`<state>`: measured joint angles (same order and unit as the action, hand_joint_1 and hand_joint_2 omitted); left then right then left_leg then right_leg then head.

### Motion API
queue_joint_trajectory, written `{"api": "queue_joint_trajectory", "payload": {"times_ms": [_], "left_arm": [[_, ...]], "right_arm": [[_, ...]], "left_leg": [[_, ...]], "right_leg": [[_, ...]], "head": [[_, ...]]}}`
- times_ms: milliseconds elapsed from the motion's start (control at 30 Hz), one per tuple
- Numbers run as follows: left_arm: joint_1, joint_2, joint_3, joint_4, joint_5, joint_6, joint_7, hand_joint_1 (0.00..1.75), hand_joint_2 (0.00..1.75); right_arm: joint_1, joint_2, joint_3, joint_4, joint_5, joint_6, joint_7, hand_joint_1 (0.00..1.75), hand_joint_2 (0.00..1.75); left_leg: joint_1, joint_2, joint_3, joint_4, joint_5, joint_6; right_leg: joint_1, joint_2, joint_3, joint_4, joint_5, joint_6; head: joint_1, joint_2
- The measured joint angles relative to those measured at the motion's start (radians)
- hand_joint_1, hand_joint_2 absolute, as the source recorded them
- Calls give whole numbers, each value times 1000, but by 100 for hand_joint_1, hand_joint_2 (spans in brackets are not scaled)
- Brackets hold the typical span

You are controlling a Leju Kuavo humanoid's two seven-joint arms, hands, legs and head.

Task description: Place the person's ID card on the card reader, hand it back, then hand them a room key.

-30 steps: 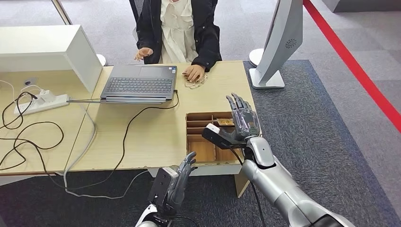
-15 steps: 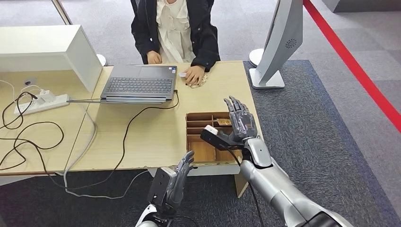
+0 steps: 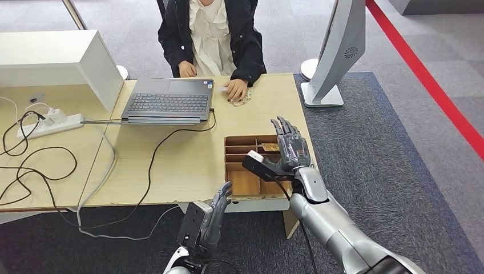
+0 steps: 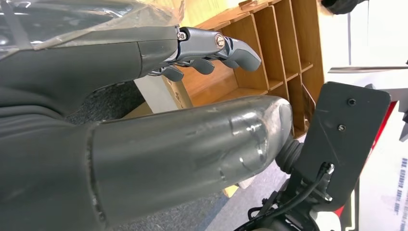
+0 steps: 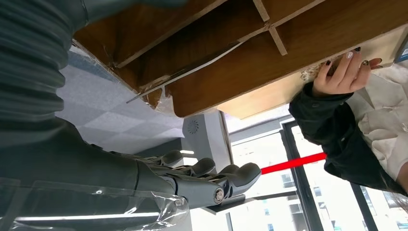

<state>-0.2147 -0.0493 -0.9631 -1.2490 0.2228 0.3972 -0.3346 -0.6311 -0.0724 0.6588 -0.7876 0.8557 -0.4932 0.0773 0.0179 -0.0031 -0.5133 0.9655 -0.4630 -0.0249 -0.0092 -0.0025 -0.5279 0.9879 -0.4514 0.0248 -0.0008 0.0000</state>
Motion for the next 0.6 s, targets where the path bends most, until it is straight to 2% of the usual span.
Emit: {"api": "queue_joint_trajectory", "payload": {"times_ms": [367,600], "left_arm": [[-9,-5,-8,16,6,-7,-5,0,0],[-14,-5,-16,22,15,13,-8,0,0]], "right_arm": [[10,-8,-2,-45,6,11,23,0,175],[65,-36,-9,-188,43,66,73,0,175]], "left_leg": [[0,0,0,0,0,0],[0,0,0,1,0,0]], "right_leg": [[0,0,0,0,0,0],[0,0,0,0,0,0]], "head": [[0,0],[0,0]]}}
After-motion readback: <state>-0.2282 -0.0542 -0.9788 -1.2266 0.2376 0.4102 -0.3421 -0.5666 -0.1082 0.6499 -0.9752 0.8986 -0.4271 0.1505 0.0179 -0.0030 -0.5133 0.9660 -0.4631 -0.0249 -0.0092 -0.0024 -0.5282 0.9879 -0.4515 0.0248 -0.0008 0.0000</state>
